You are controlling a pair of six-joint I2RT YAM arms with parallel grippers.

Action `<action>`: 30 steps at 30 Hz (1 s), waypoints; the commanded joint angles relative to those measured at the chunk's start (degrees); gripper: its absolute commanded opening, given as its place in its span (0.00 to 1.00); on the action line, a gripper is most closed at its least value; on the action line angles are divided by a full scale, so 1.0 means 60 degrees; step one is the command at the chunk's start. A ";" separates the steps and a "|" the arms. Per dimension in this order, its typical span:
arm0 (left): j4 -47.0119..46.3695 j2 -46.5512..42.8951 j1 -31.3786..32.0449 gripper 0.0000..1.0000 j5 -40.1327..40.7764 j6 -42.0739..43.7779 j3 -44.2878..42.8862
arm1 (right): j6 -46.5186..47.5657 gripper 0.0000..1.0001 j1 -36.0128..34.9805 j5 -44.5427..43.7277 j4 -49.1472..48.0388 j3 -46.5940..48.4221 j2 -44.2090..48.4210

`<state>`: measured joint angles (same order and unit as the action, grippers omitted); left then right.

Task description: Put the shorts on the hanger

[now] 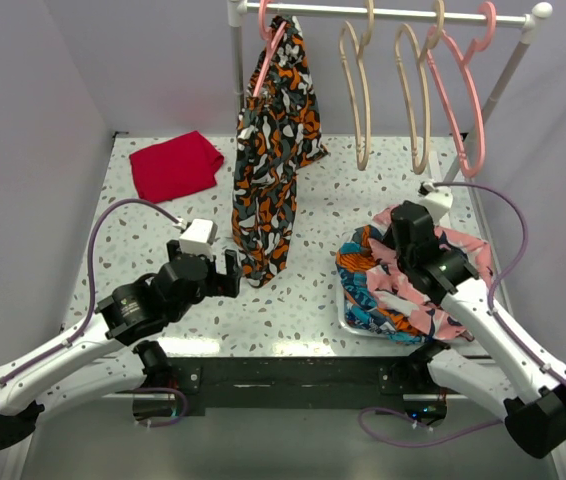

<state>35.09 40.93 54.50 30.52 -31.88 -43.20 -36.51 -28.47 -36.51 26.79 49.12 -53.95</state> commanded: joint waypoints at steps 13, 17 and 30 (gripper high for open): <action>-0.0122 -0.0024 0.0013 1.00 0.0230 0.0157 -0.0153 | 0.0621 0.00 0.0043 0.0694 0.3164 0.3996 0.1860; 0.0098 -0.0054 0.0013 1.00 0.0216 0.0317 -0.0708 | 0.0855 0.00 0.0042 0.1177 0.3621 0.5855 0.1567; 0.0333 -0.0112 0.0013 1.00 -0.0588 0.1035 -0.2379 | 0.0593 0.00 0.0042 0.5655 0.3197 0.8702 -0.0425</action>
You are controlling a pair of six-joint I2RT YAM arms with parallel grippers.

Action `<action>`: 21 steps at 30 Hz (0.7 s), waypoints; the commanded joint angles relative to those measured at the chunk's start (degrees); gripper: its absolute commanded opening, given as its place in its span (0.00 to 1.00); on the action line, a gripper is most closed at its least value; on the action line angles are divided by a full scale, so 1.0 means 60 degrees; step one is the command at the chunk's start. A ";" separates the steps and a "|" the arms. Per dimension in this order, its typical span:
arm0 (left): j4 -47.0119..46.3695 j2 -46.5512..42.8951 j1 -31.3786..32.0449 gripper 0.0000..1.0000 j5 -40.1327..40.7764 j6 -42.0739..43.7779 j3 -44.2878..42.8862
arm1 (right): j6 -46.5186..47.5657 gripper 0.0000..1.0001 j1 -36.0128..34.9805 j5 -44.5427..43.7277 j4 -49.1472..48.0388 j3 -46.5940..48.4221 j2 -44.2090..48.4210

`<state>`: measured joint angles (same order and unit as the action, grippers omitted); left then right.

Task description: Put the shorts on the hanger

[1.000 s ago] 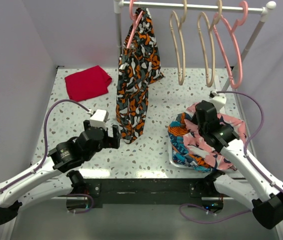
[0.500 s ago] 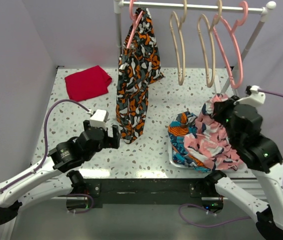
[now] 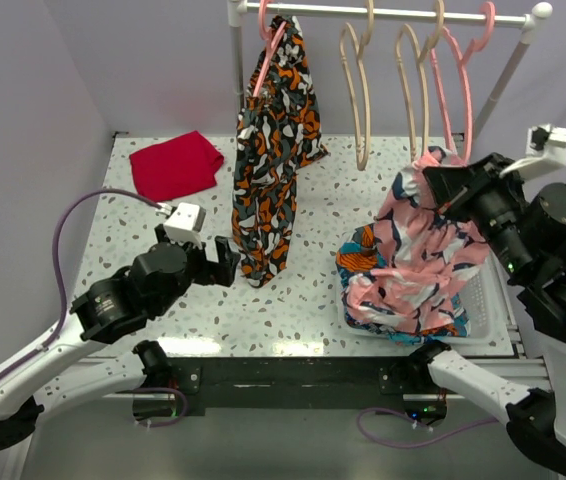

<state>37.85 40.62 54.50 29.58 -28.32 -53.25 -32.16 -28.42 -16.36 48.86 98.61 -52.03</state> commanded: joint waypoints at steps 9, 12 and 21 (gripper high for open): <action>-0.0901 0.0275 0.0013 0.98 -0.2394 0.0867 -0.1188 | -0.1422 0.00 -0.1337 0.3419 -0.3162 -0.3511 -0.0688; -0.1049 0.0947 0.0028 0.97 -0.2469 0.0764 -0.1188 | -0.1465 0.00 -0.3008 0.2070 -0.3543 -0.4626 -0.1039; -0.1561 0.2487 0.0028 0.85 -0.2265 -0.0011 -0.0632 | -0.1788 0.00 -0.6291 -0.0422 -0.4012 -0.6560 -0.1524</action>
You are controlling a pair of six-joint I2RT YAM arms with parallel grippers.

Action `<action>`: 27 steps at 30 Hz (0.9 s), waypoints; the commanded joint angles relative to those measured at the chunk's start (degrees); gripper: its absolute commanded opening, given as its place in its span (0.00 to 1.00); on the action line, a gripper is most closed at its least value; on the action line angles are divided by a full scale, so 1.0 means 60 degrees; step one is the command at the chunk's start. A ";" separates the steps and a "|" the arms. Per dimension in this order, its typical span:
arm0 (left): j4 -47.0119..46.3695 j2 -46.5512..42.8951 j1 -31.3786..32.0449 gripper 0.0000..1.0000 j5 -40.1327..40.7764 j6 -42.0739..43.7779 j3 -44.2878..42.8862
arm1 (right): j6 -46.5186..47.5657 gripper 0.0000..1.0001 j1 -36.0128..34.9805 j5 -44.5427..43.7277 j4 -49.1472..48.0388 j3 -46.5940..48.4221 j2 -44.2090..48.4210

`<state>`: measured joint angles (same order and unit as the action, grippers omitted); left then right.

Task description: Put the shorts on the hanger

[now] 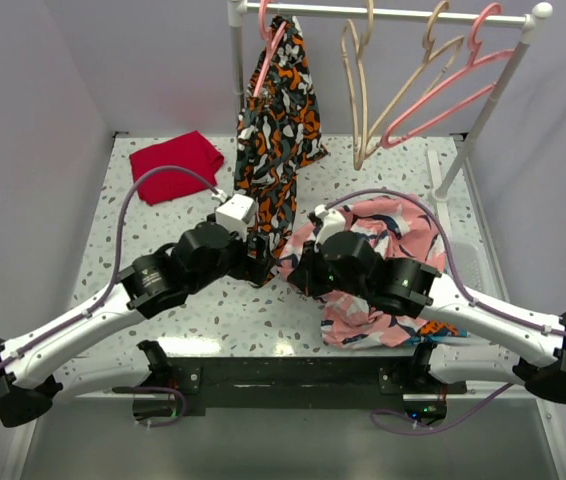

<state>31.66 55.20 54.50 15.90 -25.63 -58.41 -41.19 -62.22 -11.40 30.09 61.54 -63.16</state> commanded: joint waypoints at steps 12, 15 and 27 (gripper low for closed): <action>-0.1380 -0.0059 0.0013 0.73 -0.0439 -0.1251 0.2454 | 0.0434 0.64 -0.1320 -0.2887 0.0725 -0.0399 0.1019; -0.1643 0.0013 0.0013 0.72 -0.0074 -0.1470 0.2864 | 0.0375 0.66 -0.1291 -0.4395 0.1985 0.0157 0.1107; -0.2567 0.0746 0.0013 0.64 0.0206 -0.2379 0.3583 | 0.2338 0.77 0.1404 -0.4997 0.3262 0.2355 -0.1672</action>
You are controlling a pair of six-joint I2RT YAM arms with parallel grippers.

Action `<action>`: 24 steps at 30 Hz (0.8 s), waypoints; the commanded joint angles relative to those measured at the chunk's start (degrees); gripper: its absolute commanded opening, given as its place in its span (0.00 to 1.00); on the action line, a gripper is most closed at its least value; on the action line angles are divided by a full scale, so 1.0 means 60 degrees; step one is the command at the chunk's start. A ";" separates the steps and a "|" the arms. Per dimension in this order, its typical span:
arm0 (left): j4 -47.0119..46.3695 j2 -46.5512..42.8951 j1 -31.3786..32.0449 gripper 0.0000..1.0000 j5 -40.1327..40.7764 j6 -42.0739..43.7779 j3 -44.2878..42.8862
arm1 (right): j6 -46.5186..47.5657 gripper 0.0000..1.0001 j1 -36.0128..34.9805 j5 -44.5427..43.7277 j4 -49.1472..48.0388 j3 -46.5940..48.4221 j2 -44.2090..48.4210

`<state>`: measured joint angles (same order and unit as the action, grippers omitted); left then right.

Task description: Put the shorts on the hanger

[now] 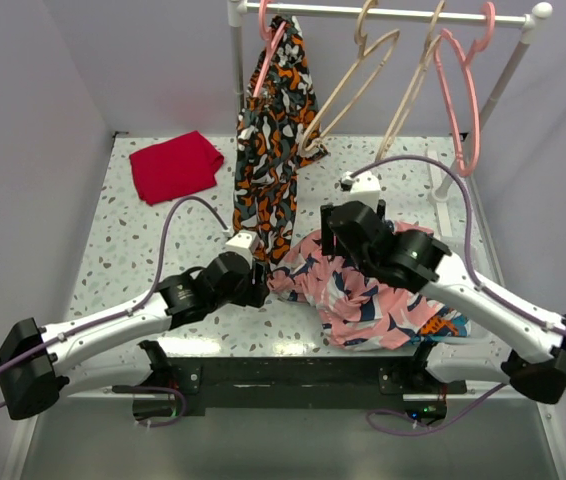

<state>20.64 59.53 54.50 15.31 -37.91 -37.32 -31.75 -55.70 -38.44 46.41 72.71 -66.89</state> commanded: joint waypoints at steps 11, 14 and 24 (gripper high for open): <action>-0.1228 0.0567 -0.0557 0.71 -0.0265 -0.0186 -0.0064 | 0.0954 0.16 0.0334 0.1188 0.0307 -0.0091 -0.0455; -0.1404 0.0684 -0.0719 0.71 -0.0456 -0.0054 -0.0181 | 0.1131 0.00 0.0334 0.2798 0.0029 -0.0617 0.0775; -0.1770 0.1373 -0.0968 0.72 -0.1087 0.0254 -0.0694 | 0.0471 0.81 0.0406 0.0109 0.1405 0.0039 0.0400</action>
<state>13.98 67.55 48.99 10.57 -37.82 -38.96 -28.53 -53.60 -28.53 52.01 69.17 -56.88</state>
